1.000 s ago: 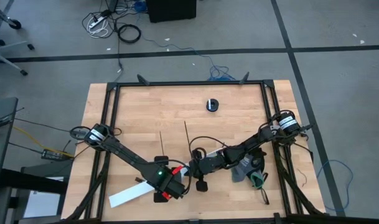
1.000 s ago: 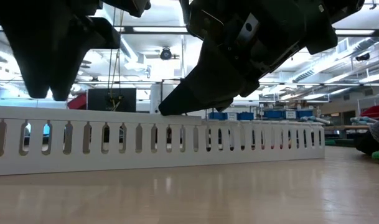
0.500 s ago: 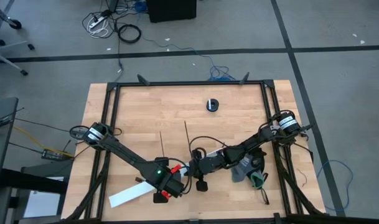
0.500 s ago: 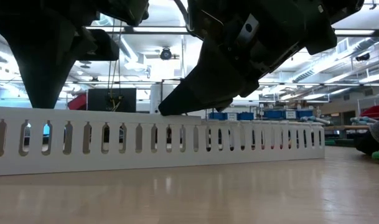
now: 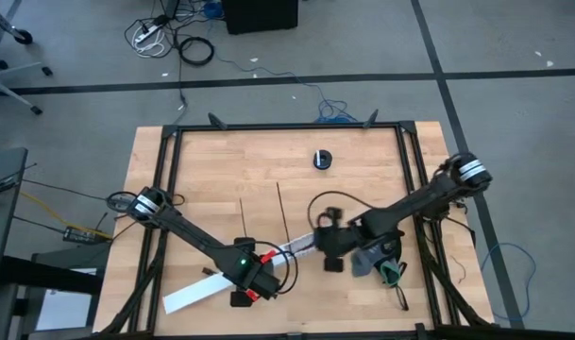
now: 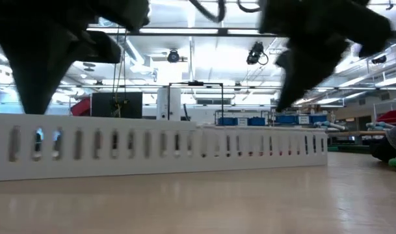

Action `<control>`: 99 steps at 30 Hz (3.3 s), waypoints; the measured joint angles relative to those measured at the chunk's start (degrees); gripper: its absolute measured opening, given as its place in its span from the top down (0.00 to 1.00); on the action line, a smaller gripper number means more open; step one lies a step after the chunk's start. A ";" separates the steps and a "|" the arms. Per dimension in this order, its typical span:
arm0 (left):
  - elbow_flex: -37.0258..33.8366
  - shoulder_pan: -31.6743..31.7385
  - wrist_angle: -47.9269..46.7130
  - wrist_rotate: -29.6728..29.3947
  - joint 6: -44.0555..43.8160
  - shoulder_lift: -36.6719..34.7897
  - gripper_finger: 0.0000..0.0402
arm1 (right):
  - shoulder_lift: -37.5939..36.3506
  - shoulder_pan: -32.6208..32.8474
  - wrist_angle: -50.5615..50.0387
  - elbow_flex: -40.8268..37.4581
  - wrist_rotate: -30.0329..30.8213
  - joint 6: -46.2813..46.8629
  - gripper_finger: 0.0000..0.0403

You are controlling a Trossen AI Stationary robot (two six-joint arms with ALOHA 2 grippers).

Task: Ziptie cables
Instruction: Close the white cable duct

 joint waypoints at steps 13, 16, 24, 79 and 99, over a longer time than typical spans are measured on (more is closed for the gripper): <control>-0.09 -0.36 -4.27 -0.98 6.53 0.15 1.00 | -8.31 -1.90 -1.57 -15.98 -7.37 13.95 1.00; -0.09 -0.36 -4.23 -1.20 7.92 0.15 1.00 | -8.27 -1.73 6.32 -19.38 -11.15 14.42 1.00; -0.13 0.22 -4.24 -1.53 9.59 0.15 1.00 | -7.64 -1.92 15.07 -22.51 -11.02 13.80 1.00; -0.66 4.08 -0.65 -3.41 16.72 0.20 1.00 | 1.54 -4.43 34.34 -22.40 0.96 15.68 1.00; -0.24 6.44 3.11 0.63 17.62 3.85 1.00 | 1.56 -2.46 34.29 -22.18 1.34 17.01 1.00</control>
